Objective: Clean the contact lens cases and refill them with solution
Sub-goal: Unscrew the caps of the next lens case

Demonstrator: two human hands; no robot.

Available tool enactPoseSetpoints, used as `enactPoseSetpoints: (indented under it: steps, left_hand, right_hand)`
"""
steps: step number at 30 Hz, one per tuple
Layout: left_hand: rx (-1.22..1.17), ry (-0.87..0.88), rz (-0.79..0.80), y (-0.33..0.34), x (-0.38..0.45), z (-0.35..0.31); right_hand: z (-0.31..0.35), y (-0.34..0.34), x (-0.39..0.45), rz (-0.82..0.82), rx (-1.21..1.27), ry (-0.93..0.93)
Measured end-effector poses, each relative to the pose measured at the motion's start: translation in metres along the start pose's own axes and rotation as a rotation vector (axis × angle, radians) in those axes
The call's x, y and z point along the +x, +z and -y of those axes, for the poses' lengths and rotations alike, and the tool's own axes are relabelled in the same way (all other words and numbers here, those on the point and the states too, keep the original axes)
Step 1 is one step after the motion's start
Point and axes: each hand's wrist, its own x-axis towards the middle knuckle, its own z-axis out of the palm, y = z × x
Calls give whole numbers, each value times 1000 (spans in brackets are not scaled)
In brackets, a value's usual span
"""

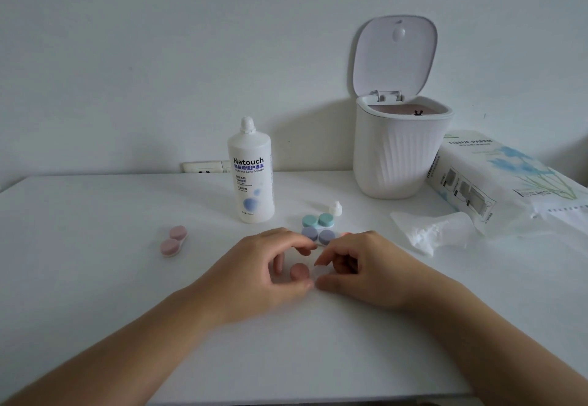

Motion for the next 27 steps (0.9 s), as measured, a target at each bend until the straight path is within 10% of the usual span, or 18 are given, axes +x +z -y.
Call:
enactPoseSetpoints:
  steps: [27]
  left_hand:
    - [-27,33,79,-1,4,7]
  right_hand:
    - [1,0,-1,-8,11,4]
